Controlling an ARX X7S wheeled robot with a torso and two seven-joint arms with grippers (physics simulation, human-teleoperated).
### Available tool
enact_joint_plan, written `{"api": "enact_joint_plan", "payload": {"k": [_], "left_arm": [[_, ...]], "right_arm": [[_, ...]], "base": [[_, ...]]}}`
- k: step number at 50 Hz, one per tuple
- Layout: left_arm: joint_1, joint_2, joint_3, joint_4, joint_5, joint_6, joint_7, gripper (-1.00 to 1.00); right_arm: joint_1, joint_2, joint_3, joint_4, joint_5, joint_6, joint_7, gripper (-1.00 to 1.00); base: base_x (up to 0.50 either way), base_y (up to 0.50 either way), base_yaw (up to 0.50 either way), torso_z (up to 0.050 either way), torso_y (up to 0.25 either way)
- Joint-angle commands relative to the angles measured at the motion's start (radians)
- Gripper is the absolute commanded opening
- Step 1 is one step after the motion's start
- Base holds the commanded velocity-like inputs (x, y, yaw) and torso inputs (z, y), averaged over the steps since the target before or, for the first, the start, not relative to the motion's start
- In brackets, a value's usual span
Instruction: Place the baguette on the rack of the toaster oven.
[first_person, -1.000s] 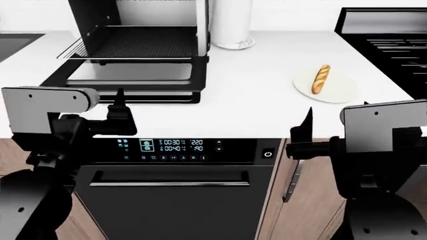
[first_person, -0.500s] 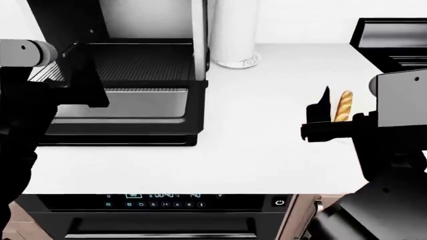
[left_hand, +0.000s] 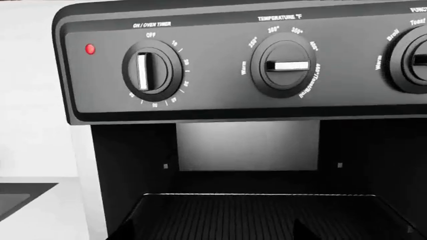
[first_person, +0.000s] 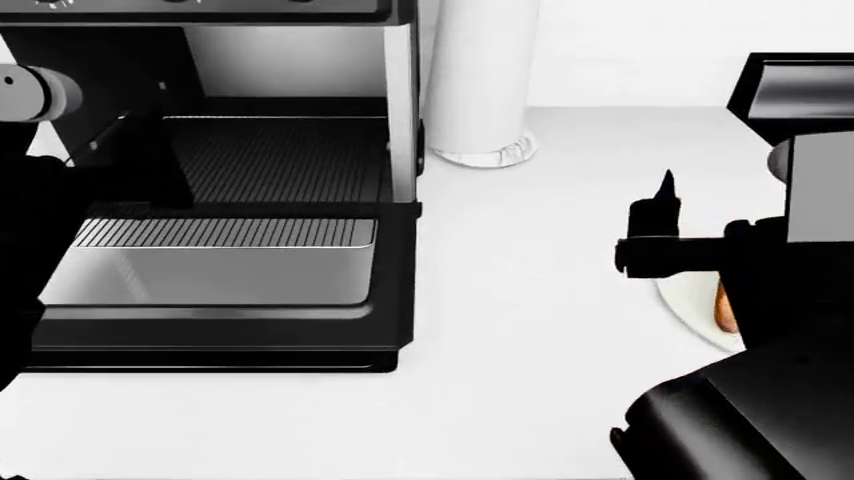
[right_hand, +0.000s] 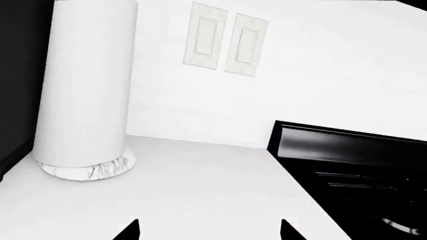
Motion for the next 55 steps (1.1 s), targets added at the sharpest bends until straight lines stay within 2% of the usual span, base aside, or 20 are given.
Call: {"api": "enact_joint_plan", "payload": {"k": [1,4,10,13,22,34,44,46,55], "left_arm": [[0.001,0.015,-0.029,-0.005,0.026,-0.003,0.002,1.0],[-0.002,0.013,-0.03,-0.005,0.025,-0.007,-0.002,1.0],[-0.003,0.01,-0.026,-0.009,0.022,-0.01,-0.007,1.0],[-0.003,0.01,-0.026,-0.01,0.019,-0.012,-0.009,1.0],[0.003,0.003,-0.021,-0.015,0.015,-0.004,-0.012,1.0],[0.007,0.003,-0.021,-0.02,0.007,0.001,-0.015,1.0],[0.014,0.002,-0.025,-0.024,0.0,0.004,-0.018,1.0],[0.013,0.004,-0.022,-0.03,-0.003,0.0,-0.019,1.0],[0.016,0.002,-0.024,-0.029,-0.01,-0.001,-0.022,1.0]], "right_arm": [[0.058,-0.027,0.171,0.109,-0.008,0.004,-0.129,1.0],[0.102,-0.027,0.255,0.154,0.025,0.004,-0.161,1.0],[0.144,-0.027,0.28,0.293,-0.008,0.004,-0.188,1.0],[0.186,-0.027,0.35,0.359,0.027,0.004,-0.179,1.0],[0.275,-0.027,0.434,0.487,0.023,0.004,-0.193,1.0],[0.309,-0.027,0.428,0.609,-0.153,0.004,-0.336,1.0],[0.295,-0.027,0.431,0.642,-0.146,0.004,-0.304,1.0],[0.287,-0.027,0.422,0.671,-0.09,0.004,-0.222,1.0],[0.274,-0.027,0.429,0.686,-0.062,0.004,-0.176,1.0]], "base": [[0.0,0.0,0.0,0.0,0.0],[0.0,0.0,0.0,0.0,0.0],[0.0,0.0,0.0,0.0,0.0],[0.0,0.0,0.0,0.0,0.0],[0.0,0.0,0.0,0.0,0.0],[0.0,0.0,0.0,0.0,0.0],[0.0,0.0,0.0,0.0,0.0],[0.0,0.0,0.0,0.0,0.0],[0.0,0.0,0.0,0.0,0.0]]}}
